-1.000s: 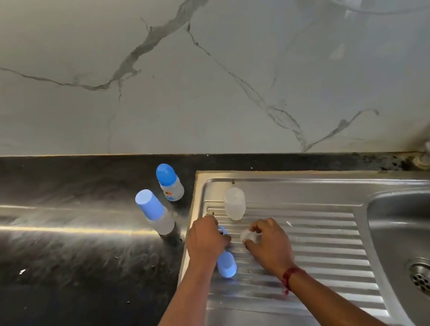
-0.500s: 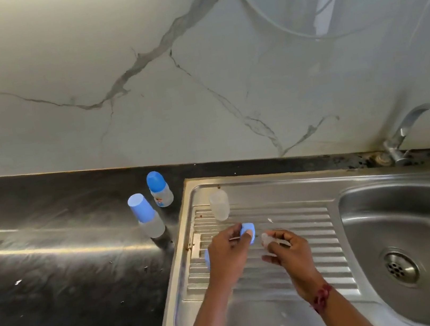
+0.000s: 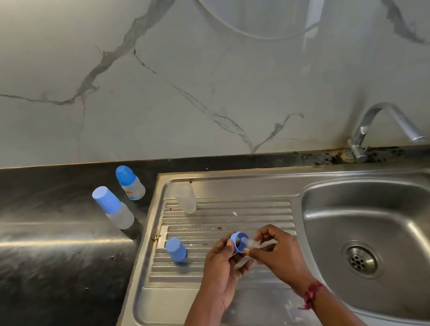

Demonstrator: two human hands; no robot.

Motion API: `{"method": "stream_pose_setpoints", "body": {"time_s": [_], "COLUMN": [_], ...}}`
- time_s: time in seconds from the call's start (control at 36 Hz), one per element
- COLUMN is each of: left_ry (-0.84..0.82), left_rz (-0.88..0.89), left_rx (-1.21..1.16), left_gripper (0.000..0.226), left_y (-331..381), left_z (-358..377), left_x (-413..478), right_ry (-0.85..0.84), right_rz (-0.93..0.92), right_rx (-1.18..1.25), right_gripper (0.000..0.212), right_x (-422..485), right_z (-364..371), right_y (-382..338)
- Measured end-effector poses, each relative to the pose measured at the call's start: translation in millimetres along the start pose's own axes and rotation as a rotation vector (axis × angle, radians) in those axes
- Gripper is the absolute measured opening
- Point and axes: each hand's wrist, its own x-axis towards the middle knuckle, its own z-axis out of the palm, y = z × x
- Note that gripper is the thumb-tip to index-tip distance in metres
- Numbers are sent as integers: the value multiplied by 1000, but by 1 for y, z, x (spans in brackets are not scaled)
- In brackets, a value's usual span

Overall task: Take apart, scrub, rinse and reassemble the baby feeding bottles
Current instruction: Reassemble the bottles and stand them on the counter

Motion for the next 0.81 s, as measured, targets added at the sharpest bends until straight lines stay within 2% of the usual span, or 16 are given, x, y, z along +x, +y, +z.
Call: {"method": "stream_pose_setpoints", "body": {"time_s": [0.19, 0.44, 0.56, 0.72, 0.81], "left_ry": [-20, 69, 88, 28, -7], "left_rz": [-10, -47, -108, -178, -225], "left_rx": [-18, -134, -153, -118, -157], "left_gripper": [21, 23, 25, 19, 27], "left_y": [-26, -51, -56, -51, -47], "left_z": [27, 46, 50, 51, 50], "left_x": [-5, -13, -18, -13, -11], "right_ry": [-42, -106, -122, -80, -58], "right_rz": [-80, -201, -251, -304, -310], "right_rx": [-167, -397, -435, -481, -445], "right_gripper": [30, 43, 35, 31, 31], "right_x": [4, 10, 7, 10, 5], "right_z": [-23, -33, -35, -37, -36], "right_y": [10, 34, 38, 35, 34]}}
